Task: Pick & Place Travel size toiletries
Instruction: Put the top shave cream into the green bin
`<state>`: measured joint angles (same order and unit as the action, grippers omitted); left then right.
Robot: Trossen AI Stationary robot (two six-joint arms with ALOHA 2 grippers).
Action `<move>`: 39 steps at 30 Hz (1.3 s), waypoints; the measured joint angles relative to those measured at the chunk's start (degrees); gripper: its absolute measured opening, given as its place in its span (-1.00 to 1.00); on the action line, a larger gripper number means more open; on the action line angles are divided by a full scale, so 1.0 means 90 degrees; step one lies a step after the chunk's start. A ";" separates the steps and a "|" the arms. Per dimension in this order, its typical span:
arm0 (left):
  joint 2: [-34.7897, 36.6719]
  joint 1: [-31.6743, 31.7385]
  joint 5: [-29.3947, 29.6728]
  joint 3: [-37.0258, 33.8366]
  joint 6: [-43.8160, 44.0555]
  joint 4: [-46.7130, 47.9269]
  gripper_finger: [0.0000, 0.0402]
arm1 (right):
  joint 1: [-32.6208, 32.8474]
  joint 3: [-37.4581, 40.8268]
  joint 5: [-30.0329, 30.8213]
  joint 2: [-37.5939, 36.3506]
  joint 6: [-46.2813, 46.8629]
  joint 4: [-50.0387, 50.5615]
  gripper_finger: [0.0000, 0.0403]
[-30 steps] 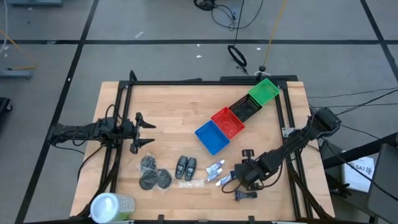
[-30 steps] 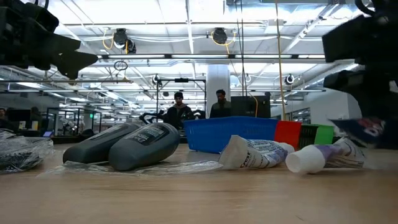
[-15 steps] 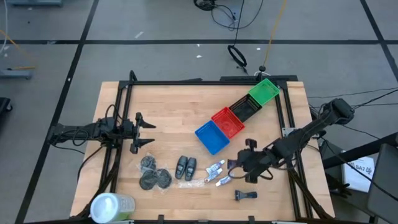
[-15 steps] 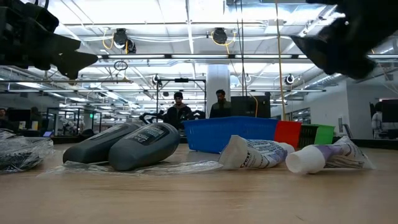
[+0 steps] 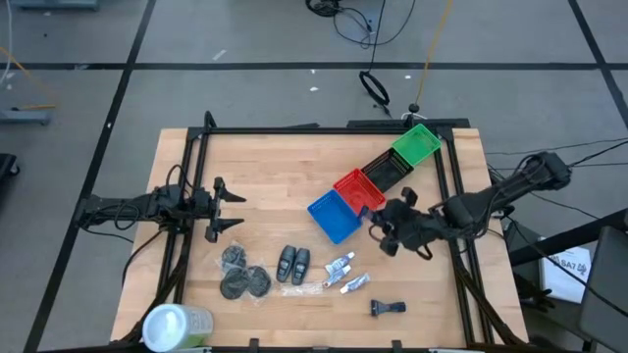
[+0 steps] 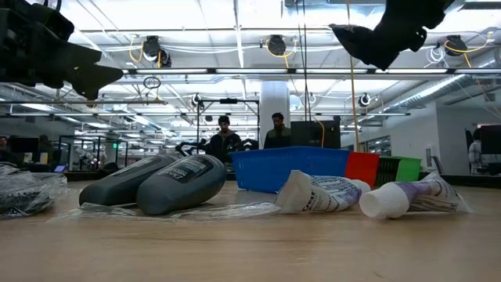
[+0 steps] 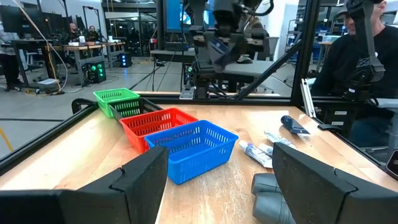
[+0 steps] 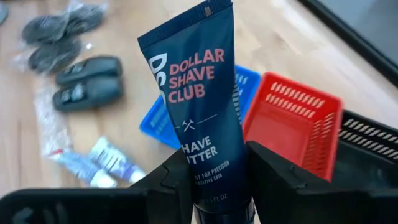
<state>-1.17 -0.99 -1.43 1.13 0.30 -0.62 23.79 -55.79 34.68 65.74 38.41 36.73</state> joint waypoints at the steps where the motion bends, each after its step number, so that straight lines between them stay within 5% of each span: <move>1: -0.0002 -0.0001 0.0000 0.0000 0.0000 0.0000 0.41 | -0.0102 0.0000 0.0010 -0.0032 -0.0012 0.0005 -0.44; 16: -0.0002 -0.0001 0.0000 0.0000 -0.0001 0.0000 0.41 | -0.1799 0.0133 0.0169 -0.0229 -0.0334 0.0625 -0.45; 29: 0.0000 0.0000 0.0000 0.0001 -0.0001 0.0000 0.41 | -0.2938 0.2158 -0.0202 -0.1541 -0.1286 -0.1864 -0.46; 39: -0.0002 0.0002 0.0000 0.0000 -0.0002 0.0000 0.41 | -0.4352 0.2698 -0.0218 -0.2506 -0.1188 -0.1675 -0.47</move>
<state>-1.19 -0.97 -1.43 1.13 0.27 -0.62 -15.38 -31.51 32.71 43.18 27.73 21.66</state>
